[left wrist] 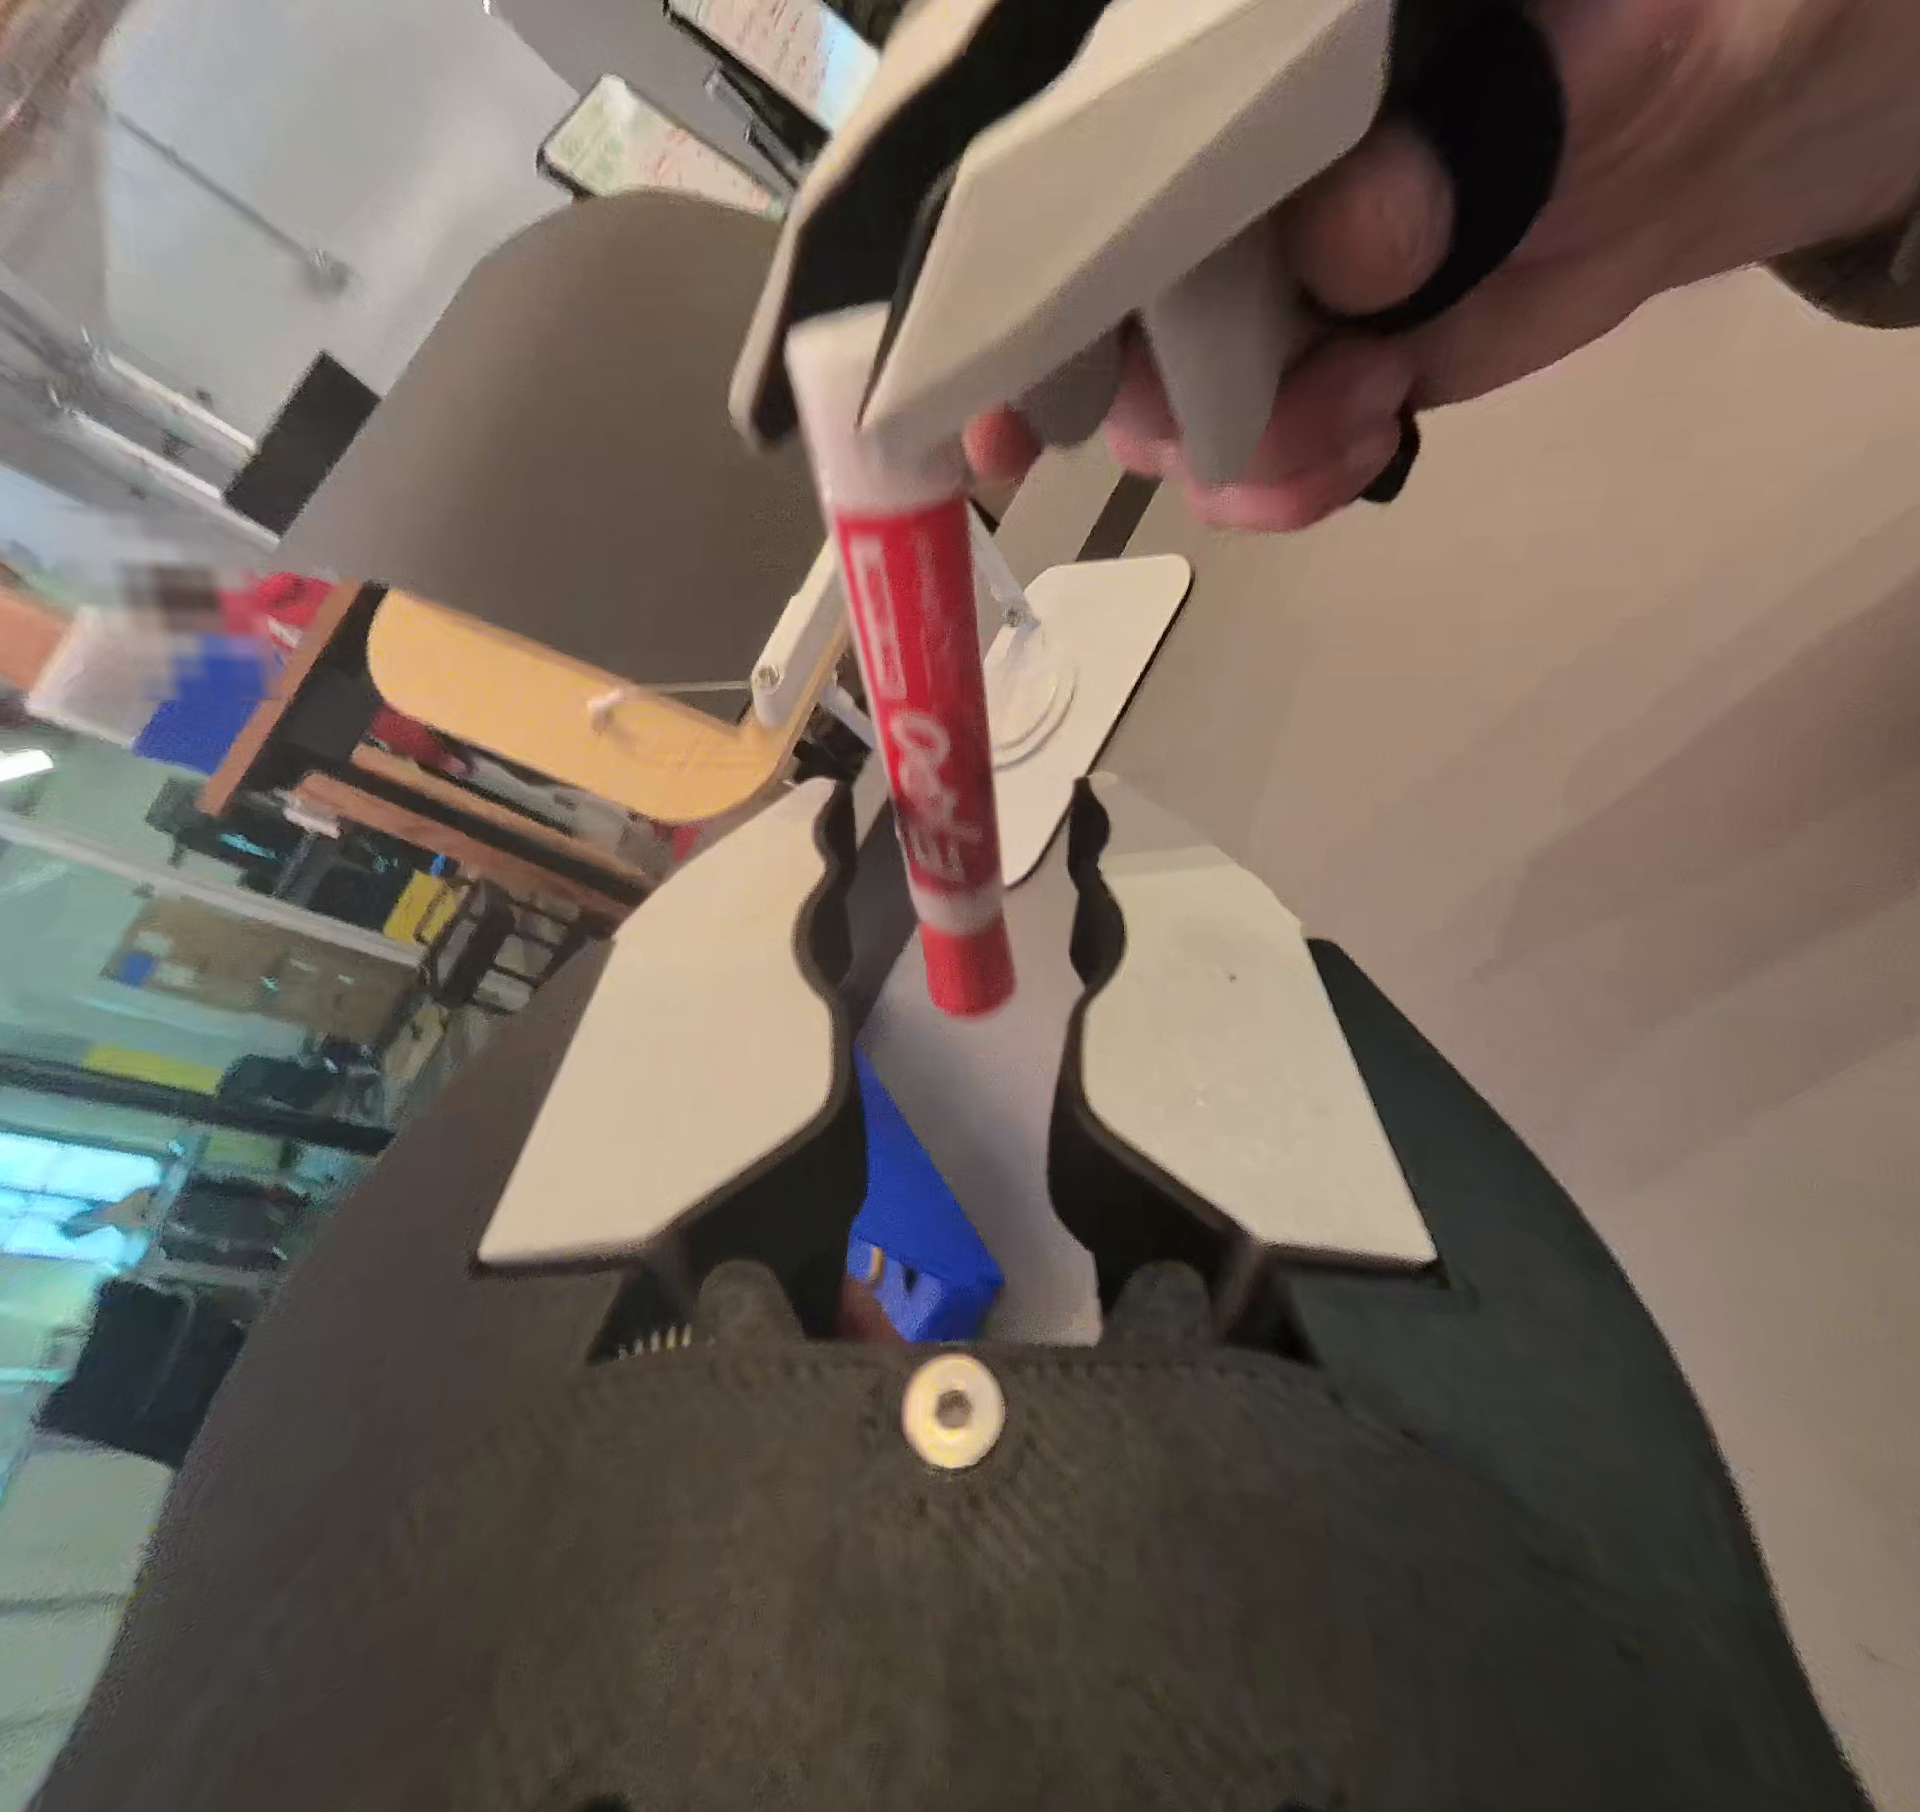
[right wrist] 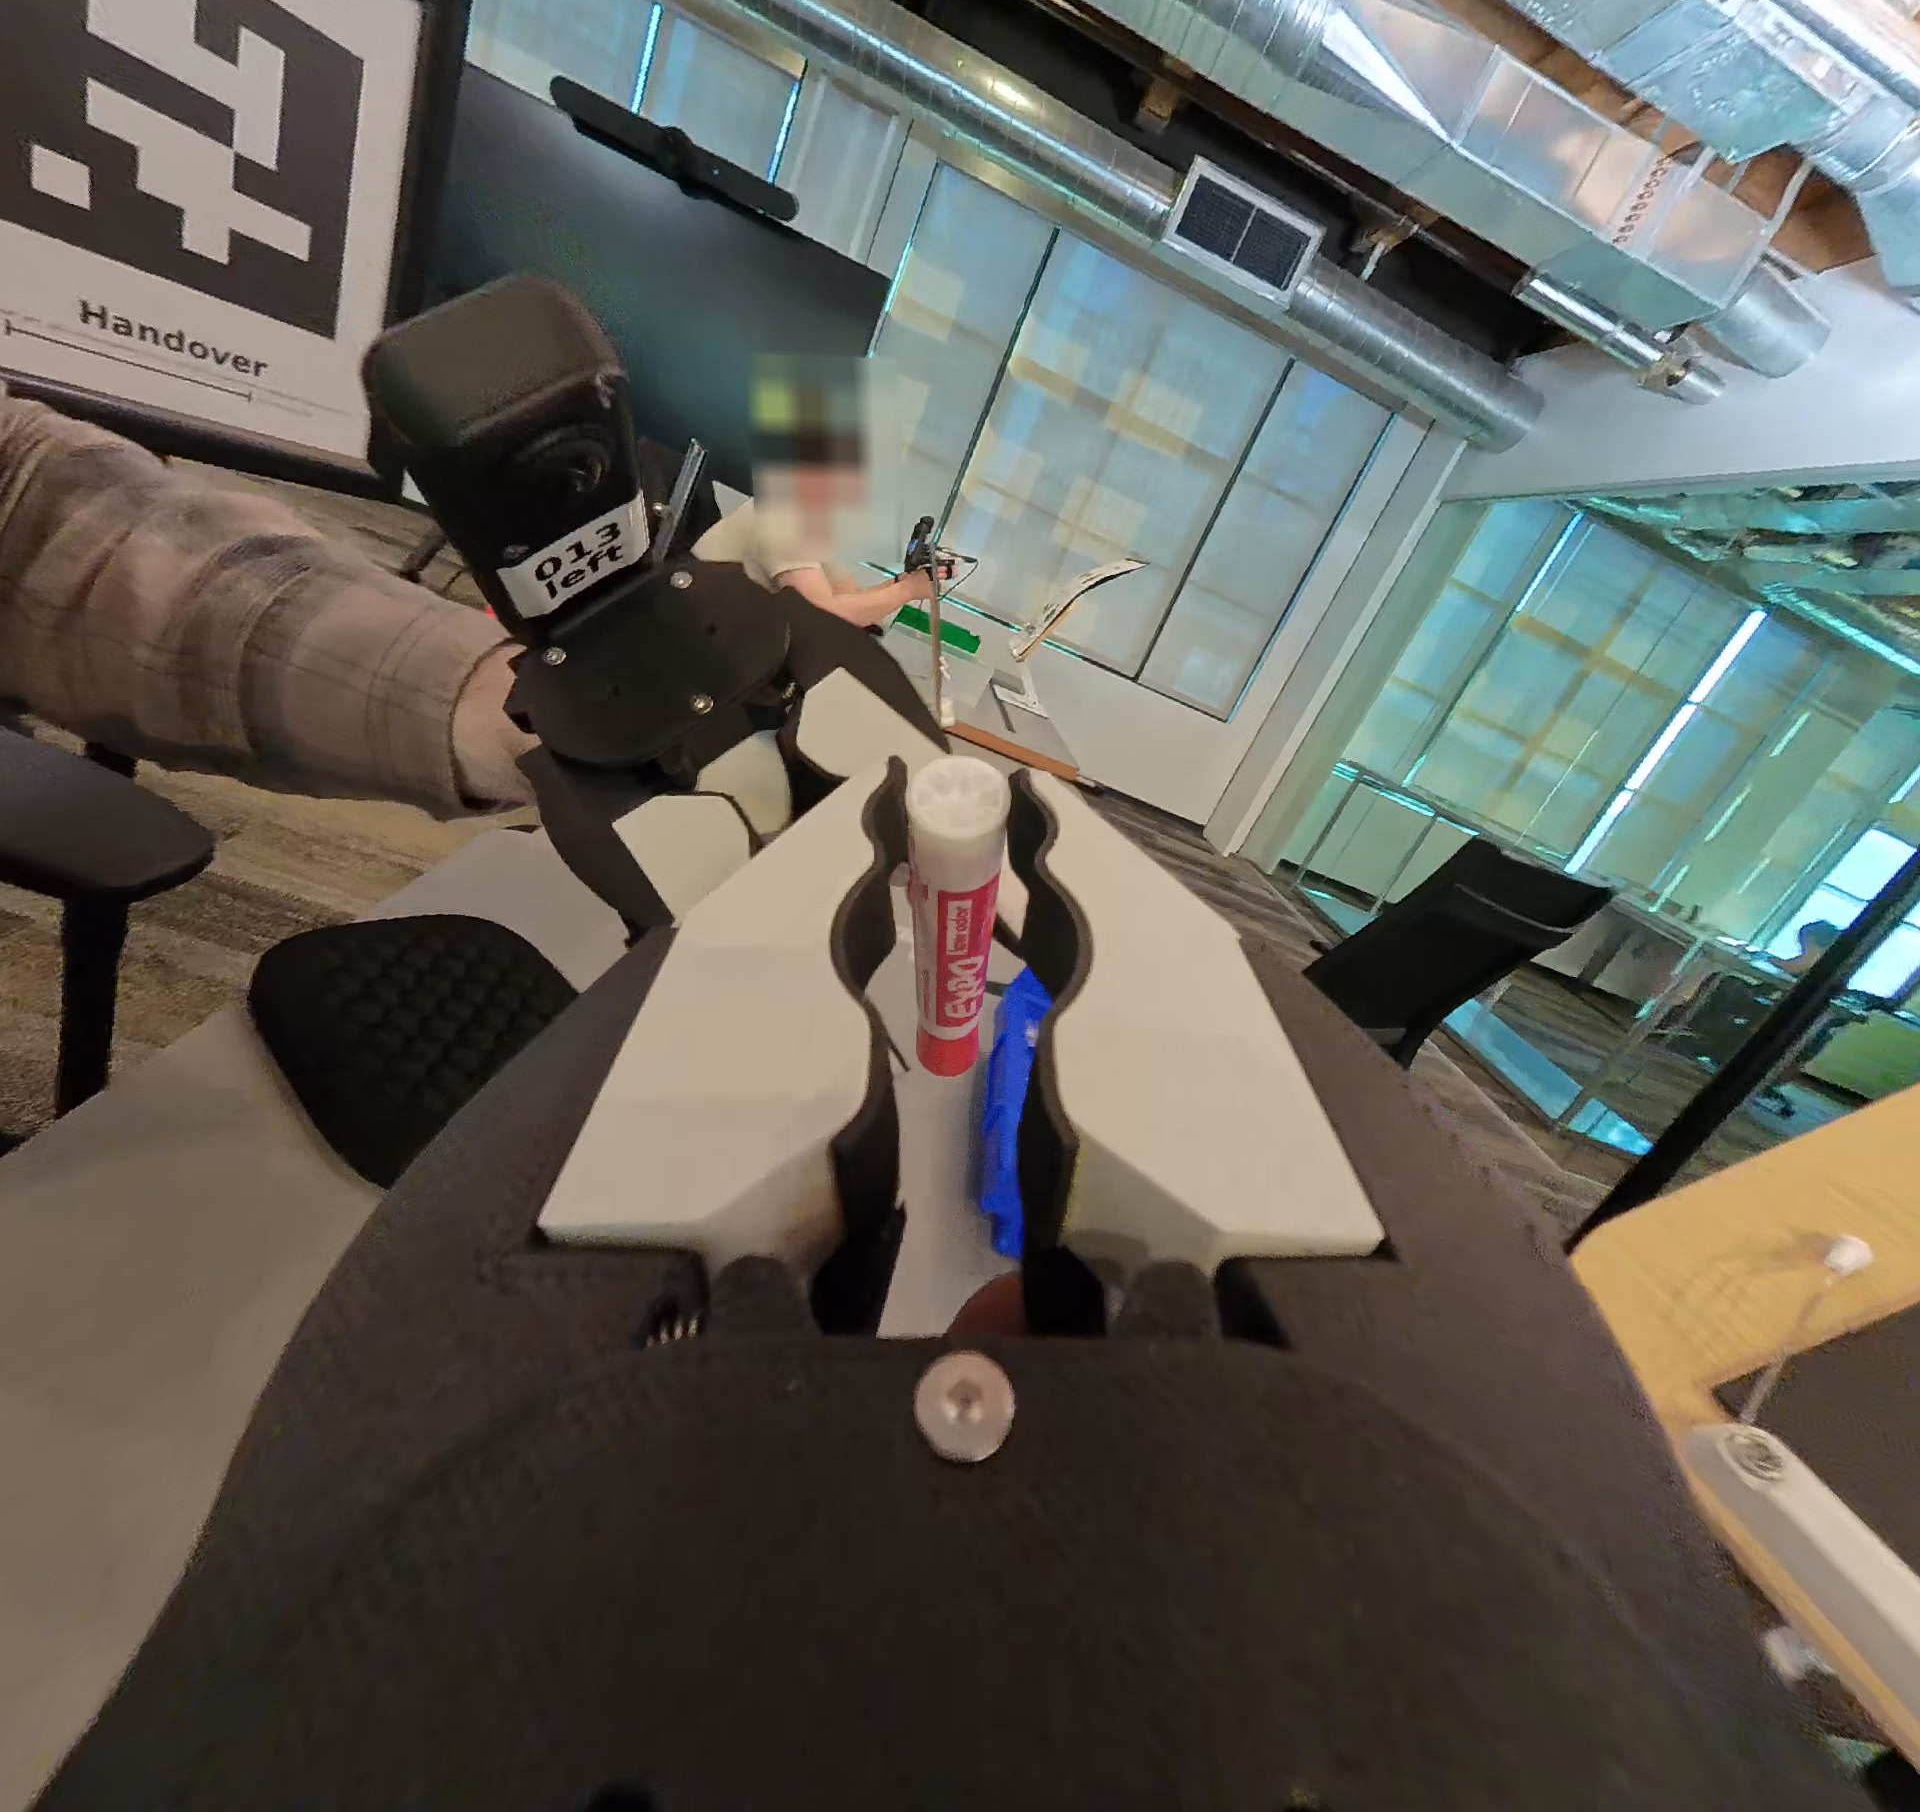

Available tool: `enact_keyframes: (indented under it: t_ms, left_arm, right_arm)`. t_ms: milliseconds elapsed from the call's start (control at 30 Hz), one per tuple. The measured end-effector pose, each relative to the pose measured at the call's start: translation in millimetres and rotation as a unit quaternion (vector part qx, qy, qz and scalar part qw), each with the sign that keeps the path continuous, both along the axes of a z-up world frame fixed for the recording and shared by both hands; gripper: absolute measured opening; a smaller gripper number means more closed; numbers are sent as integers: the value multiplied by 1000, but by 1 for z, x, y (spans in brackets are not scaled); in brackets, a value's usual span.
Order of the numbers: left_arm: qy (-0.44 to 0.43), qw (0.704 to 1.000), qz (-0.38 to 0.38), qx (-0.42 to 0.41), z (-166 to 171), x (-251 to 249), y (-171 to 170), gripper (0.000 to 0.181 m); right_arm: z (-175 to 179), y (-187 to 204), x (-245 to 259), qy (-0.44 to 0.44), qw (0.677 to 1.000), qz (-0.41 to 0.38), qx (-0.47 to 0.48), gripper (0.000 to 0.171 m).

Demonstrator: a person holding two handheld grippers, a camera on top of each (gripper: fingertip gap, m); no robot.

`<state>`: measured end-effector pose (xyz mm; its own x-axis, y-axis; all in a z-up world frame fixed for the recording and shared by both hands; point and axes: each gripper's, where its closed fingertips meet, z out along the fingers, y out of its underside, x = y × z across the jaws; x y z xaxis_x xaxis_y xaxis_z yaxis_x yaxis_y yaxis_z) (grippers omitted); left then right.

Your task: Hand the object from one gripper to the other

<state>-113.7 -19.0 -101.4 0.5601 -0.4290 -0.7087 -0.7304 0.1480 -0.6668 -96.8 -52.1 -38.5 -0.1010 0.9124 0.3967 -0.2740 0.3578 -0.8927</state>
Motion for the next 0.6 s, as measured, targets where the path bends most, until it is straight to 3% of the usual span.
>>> enact_keyframes:
  t_ms: [133, 233, 333, 400, 500, 600]
  left_arm:
    - [-155, 982, 3, -104, -6, -12, -2, 38]
    - [-335, 907, -61, -246, -6, -5, -15, 38]
    - [-465, 817, -124, -319, 3, 1, -24, 41]
    - [-498, 779, -153, -350, 4, 5, -28, 43]
    - [-475, 780, -163, -374, -8, 13, -34, 44]
    - [-504, 738, -229, -386, 11, 20, -50, 46]
  right_arm:
    - [14, 7, 11, 28, 997, -43, 56, 17]
    - [23, -1, 17, 45, 989, -71, 126, 17]
    - [24, -16, 17, 52, 973, -93, 203, 17]
    - [23, -31, 15, 56, 963, -96, 247, 16]
    - [14, -53, 8, 53, 937, -107, 328, 16]
    - [1, -77, 0, 51, 910, -106, 397, 17]
